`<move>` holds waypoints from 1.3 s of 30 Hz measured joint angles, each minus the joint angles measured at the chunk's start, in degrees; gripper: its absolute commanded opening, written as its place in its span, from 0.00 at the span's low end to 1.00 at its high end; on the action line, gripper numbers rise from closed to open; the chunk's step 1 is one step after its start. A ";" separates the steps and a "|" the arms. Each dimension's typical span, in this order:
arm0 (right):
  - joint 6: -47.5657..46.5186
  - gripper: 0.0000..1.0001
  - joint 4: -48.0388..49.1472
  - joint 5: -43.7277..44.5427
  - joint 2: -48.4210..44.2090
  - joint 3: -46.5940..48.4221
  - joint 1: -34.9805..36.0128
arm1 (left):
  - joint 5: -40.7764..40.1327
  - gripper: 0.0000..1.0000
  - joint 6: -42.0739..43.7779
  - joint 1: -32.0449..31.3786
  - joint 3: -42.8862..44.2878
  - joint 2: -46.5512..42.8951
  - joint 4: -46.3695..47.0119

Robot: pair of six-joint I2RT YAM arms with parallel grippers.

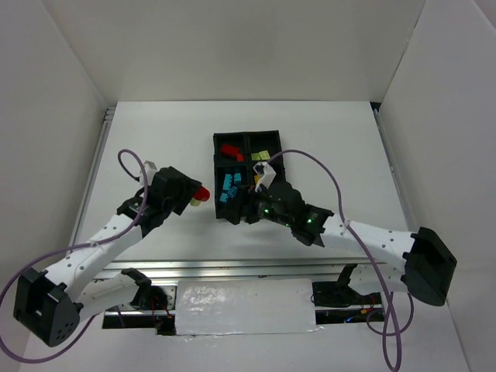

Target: Sort the legos into containers by color

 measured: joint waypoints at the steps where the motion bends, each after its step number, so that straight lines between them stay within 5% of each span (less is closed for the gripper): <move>1: 0.57 0.77 0.55 1.86 1.57 1.18 1.07 | 0.94 0.00 0.68 -0.35 -0.04 -1.42 -0.11; 10: 2.45 0.74 3.43 12.76 10.43 8.63 5.01 | 7.28 0.00 4.15 -1.60 -0.28 -10.34 1.86; 24: 1.40 0.65 4.72 14.03 16.02 13.00 5.53 | 12.66 0.00 5.64 -2.19 -2.86 -10.29 5.73; 25: 1.38 0.62 4.81 14.10 16.46 13.09 5.53 | 12.81 0.00 5.81 -2.29 -2.86 -10.36 6.10; 29: 2.51 0.00 6.16 14.01 17.03 12.96 5.53 | 13.92 0.02 7.04 -2.47 -2.89 -10.47 7.26; 31: 2.60 0.00 7.32 13.81 16.94 12.92 5.35 | 13.81 0.12 7.96 -2.38 -2.89 -10.60 8.39; 34: 1.49 0.00 9.90 13.73 16.11 11.17 5.35 | 14.27 0.75 9.22 -2.38 -2.89 -10.64 9.09; 37: 0.26 0.00 13.35 13.05 13.35 7.21 5.40 | 15.85 1.00 11.63 -2.93 -2.89 -11.39 9.49; 39: -0.50 0.00 14.58 12.74 10.80 4.70 5.40 | 16.98 0.99 13.60 -3.10 -2.89 -12.28 10.23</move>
